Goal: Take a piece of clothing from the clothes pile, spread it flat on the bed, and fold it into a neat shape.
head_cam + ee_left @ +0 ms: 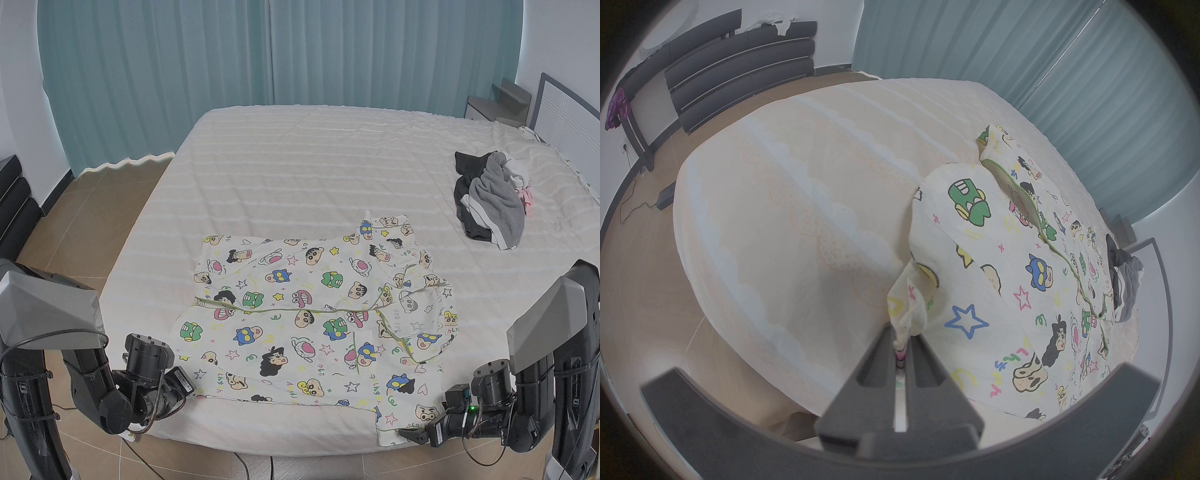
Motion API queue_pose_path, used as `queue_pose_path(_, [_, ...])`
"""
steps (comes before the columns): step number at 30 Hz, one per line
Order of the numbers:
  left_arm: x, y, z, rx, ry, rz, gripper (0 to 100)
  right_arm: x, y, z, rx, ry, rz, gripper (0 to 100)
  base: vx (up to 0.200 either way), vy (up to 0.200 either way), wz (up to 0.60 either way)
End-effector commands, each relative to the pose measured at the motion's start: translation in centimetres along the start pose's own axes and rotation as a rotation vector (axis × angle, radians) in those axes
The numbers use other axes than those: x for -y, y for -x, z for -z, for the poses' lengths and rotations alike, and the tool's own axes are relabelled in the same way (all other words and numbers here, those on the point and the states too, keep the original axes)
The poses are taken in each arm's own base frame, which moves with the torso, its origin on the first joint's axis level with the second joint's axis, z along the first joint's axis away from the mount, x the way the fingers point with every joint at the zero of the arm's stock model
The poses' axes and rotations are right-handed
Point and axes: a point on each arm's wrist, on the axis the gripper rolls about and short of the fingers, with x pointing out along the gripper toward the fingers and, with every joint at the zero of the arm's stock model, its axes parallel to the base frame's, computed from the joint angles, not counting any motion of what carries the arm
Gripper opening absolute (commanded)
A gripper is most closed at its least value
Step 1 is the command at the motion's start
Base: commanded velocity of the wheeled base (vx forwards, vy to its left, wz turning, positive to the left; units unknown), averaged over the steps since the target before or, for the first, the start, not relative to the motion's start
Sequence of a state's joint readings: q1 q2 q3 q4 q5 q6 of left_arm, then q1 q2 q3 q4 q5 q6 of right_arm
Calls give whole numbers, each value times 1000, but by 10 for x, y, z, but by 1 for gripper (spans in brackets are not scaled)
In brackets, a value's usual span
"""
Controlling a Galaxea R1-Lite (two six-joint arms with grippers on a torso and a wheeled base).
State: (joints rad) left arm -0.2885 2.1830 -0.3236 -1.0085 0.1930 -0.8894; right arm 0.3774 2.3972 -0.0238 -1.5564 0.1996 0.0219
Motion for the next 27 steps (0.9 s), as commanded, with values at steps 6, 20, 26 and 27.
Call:
queue_pose_path(6, [0,0,1,-4,-6,0,0,1,-2,5,-21,-12,27,0,0,0,0])
queue_pose_path(20, [-10,6,9,-37,-63,-35,0,0,15,8,-109,-103,9,0,0,0,0])
queue_pose_path(26, [-13,10,12,-50,-77,-43,0,3,25,8,-151,-146,-30,0,0,0,0])
queue_pose_path(27, [-14,12,15,-58,-91,-46,0,3,27,9,-159,-153,-33,0,0,0,0])
